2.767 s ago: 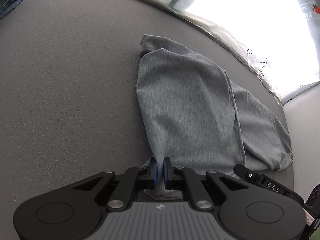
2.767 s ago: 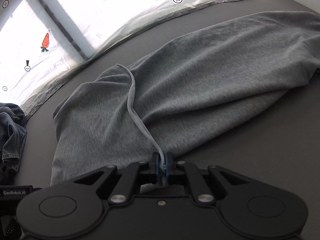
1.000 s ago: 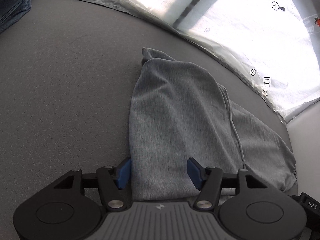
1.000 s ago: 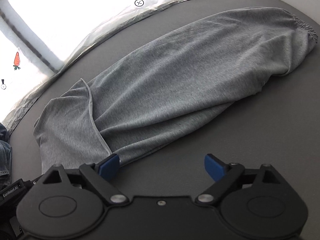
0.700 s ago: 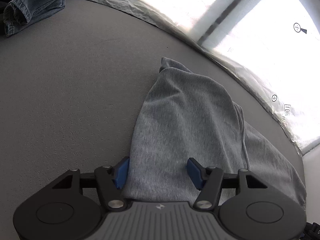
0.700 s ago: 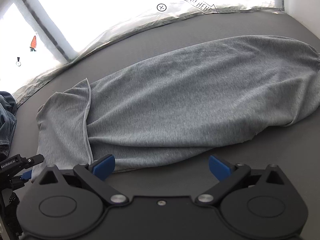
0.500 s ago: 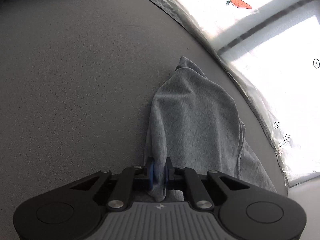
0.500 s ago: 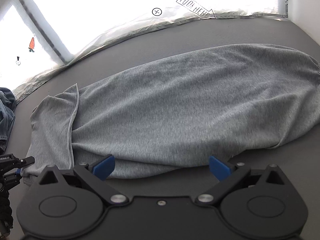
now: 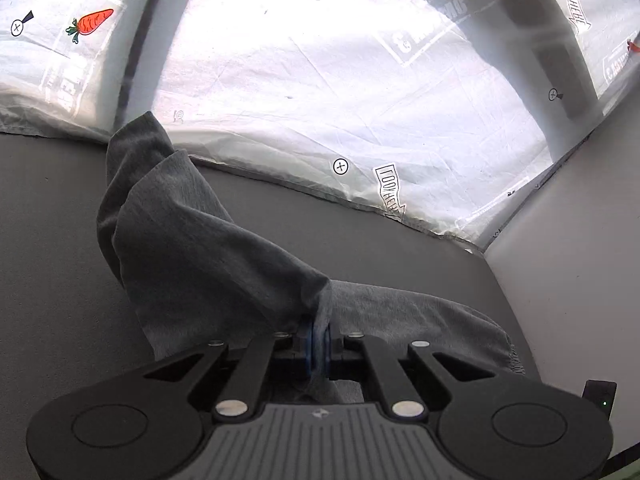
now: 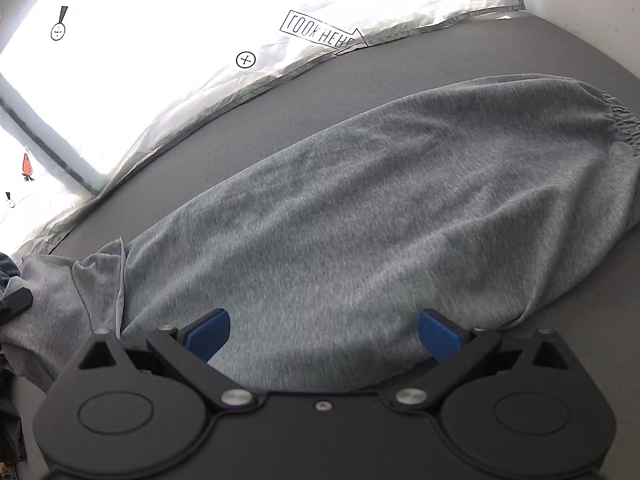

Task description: Fold clothes

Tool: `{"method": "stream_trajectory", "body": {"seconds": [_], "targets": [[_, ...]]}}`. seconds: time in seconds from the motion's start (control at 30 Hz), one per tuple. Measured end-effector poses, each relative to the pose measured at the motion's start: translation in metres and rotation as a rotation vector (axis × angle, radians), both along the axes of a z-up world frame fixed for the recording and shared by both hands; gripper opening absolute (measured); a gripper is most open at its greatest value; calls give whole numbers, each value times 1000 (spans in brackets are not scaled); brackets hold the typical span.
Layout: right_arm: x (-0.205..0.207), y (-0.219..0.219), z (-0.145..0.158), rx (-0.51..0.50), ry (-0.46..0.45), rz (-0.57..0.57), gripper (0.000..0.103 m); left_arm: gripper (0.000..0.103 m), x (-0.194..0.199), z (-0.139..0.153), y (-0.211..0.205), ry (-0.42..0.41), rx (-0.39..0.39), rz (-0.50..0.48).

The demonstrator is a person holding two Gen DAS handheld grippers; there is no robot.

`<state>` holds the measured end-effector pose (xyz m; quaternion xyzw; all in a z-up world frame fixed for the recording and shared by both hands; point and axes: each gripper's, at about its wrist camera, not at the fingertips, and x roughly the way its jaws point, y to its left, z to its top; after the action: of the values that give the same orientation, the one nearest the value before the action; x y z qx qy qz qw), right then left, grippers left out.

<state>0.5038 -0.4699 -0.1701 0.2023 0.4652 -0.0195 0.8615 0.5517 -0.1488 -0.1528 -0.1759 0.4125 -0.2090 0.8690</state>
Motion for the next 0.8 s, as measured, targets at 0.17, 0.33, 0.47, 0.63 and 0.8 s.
{"method": "stream_trajectory", "body": {"seconds": [0.17, 0.33, 0.47, 0.63, 0.8], "targets": [[-4, -33, 2, -8, -5, -103, 101, 17, 8, -39, -74, 103, 27, -180], [-8, -41, 7, -13, -40, -92, 101, 43, -13, -41, -32, 116, -21, -62], [-3, -26, 2, 51, -62, -16, 101, 44, -19, -39, 12, 128, 26, 107], [4, -1, 1, 127, -82, 73, 97, 44, -24, -55, 38, 185, 85, 201], [9, 19, -3, 154, -59, 120, 72, 46, -27, -72, 33, 211, 45, 161]]}}
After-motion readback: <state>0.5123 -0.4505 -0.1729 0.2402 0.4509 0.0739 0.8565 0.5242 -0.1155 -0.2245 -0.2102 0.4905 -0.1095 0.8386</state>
